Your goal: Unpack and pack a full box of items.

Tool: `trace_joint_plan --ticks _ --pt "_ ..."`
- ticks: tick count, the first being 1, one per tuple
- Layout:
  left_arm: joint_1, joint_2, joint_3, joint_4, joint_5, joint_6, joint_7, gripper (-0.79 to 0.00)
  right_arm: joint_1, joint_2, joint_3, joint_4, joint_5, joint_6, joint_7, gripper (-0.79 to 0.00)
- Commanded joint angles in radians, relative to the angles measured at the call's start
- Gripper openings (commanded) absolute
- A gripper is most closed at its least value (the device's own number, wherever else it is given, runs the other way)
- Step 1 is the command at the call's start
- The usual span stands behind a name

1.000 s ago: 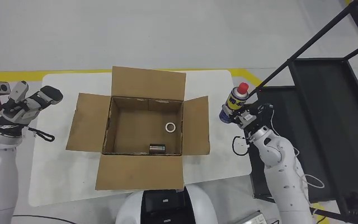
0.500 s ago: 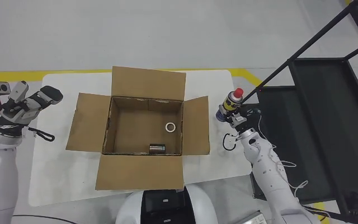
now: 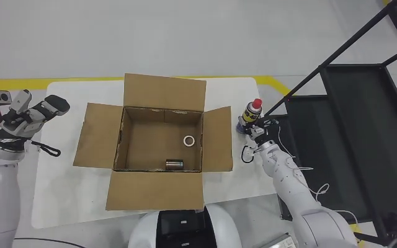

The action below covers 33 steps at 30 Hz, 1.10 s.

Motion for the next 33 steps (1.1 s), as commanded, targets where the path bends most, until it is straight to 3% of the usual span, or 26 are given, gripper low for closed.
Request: trace_joint_plan --ticks 1,6,7,11,12,14,24,33 --pt "0.000 0.000 0.000 0.000 0.000 0.000 0.000 0.000 0.014 -0.004 -0.011 0.026 0.002 0.000 -0.015 -0.785" --pt "0.000 0.000 0.000 0.000 0.000 0.000 0.000 0.000 0.027 -0.011 -0.035 0.072 -0.001 0.004 -0.043 -0.767" --pt "0.000 0.000 0.000 0.000 0.000 0.000 0.000 0.000 0.028 -0.012 -0.040 0.078 -0.004 0.004 -0.046 -0.680" --pt "0.000 0.000 0.000 0.000 0.000 0.000 0.000 0.000 0.025 -0.017 -0.057 0.100 -0.003 -0.004 -0.060 -0.539" --pt "0.000 0.000 0.000 0.000 0.000 0.000 0.000 0.000 0.023 -0.018 -0.061 0.103 -0.003 -0.004 -0.065 -0.416" --pt "0.000 0.000 0.000 0.000 0.000 0.000 0.000 0.000 0.019 -0.021 -0.069 0.106 -0.001 -0.005 -0.074 0.000" --pt "0.000 0.000 0.000 0.000 0.000 0.000 0.000 0.000 -0.030 -0.006 -0.062 0.018 0.000 -0.016 -0.174 0.000" --pt "0.000 0.000 0.000 0.000 0.000 0.000 0.000 0.000 -0.184 0.044 0.020 -0.318 -0.037 -0.021 -0.194 0.000"
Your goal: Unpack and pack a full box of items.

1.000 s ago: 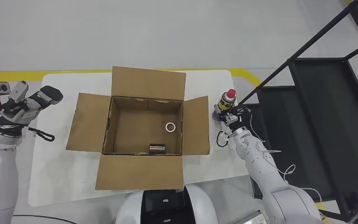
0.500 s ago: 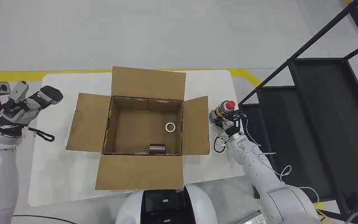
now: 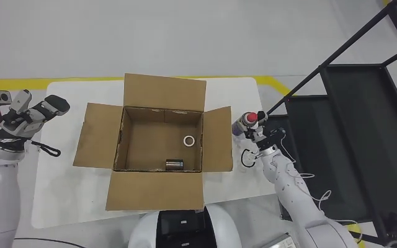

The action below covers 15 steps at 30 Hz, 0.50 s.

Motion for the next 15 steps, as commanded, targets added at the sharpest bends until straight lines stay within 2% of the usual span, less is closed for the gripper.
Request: trace_joint_plan --ticks 1,4,9,12,15 --pt "0.000 0.000 0.000 0.000 0.000 0.000 0.000 0.000 -0.058 0.012 0.029 -0.129 -0.001 -0.011 0.018 0.000" --pt "0.000 0.000 0.000 0.000 0.000 0.000 0.000 0.000 -0.149 0.027 0.076 -0.319 0.011 -0.023 0.064 0.000" --pt "0.000 0.000 0.000 0.000 0.000 0.000 0.000 0.000 -0.299 0.038 0.150 -0.626 0.144 -0.049 0.216 0.000" --pt "0.000 0.000 0.000 0.000 0.000 0.000 0.000 0.000 -0.369 0.043 0.181 -0.776 0.185 -0.029 0.331 0.000" --pt "0.000 0.000 0.000 0.000 0.000 0.000 0.000 0.000 -0.410 0.050 0.195 -0.898 0.192 -0.043 0.502 0.000"
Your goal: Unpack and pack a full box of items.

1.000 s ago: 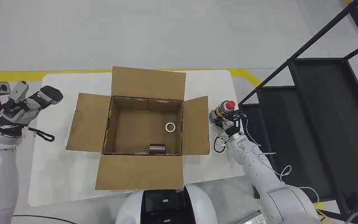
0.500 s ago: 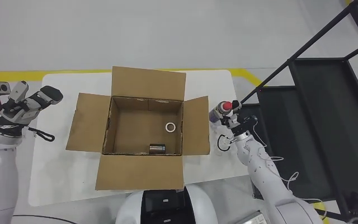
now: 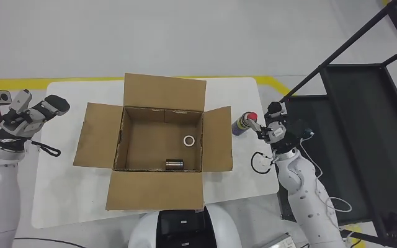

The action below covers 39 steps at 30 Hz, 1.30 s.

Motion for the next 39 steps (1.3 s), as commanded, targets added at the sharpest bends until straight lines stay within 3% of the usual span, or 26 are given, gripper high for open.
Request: trace_joint_plan --ticks 1,9,16,39 --pt "0.000 0.000 0.000 0.000 0.000 0.000 0.000 0.000 -0.020 0.006 0.003 -0.096 -0.009 -0.024 0.159 0.000" --pt "0.000 0.000 0.000 0.000 0.000 0.000 0.000 0.000 0.013 0.024 -0.055 -0.367 -0.021 -0.120 0.617 0.000" --pt "0.000 0.000 0.000 0.000 0.000 0.000 0.000 0.000 0.164 0.022 -0.233 -0.370 0.033 -0.143 0.903 0.000" --pt "0.000 0.000 0.000 0.000 0.000 0.000 0.000 0.000 0.164 0.022 -0.233 -0.370 0.033 -0.143 0.903 0.000"
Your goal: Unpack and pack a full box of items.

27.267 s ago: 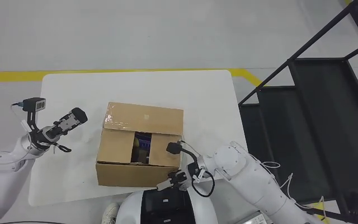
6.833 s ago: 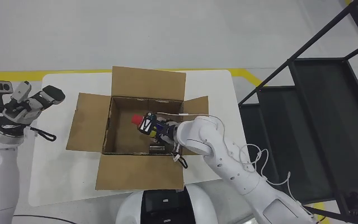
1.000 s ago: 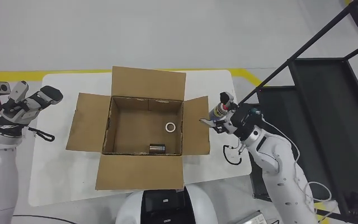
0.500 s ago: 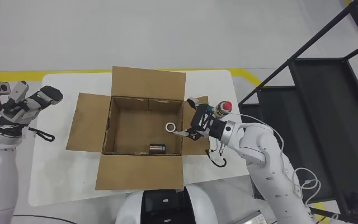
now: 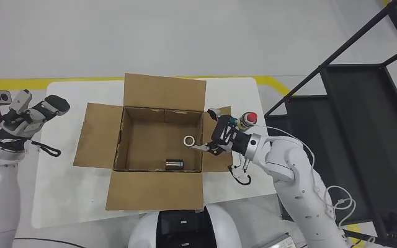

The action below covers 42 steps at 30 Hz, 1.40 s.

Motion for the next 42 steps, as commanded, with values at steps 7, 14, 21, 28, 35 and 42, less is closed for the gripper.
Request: trace_joint_plan --ticks 7,14,21,28,35,42 --pt "0.000 0.000 0.000 0.000 0.000 0.000 0.000 0.000 0.000 0.000 0.000 0.000 0.000 0.000 0.000 0.000" --pt "0.000 0.000 0.000 0.000 0.000 0.000 0.000 0.000 0.000 0.000 0.000 0.000 0.000 0.000 0.000 0.000" --pt "0.000 0.000 0.000 0.000 0.000 0.000 0.000 0.000 0.086 -0.004 -0.089 0.043 0.044 0.032 0.163 0.000" --pt "0.000 0.000 0.000 0.000 0.000 0.000 0.000 0.000 0.341 -0.032 -0.295 0.203 0.153 0.127 0.486 0.000" --pt "0.000 0.000 0.000 0.000 0.000 0.000 0.000 0.000 0.510 -0.062 -0.454 0.395 0.153 0.166 0.612 0.000" --pt "0.000 0.000 0.000 0.000 0.000 0.000 0.000 0.000 0.514 -0.064 -0.460 0.402 0.151 0.166 0.610 0.000"
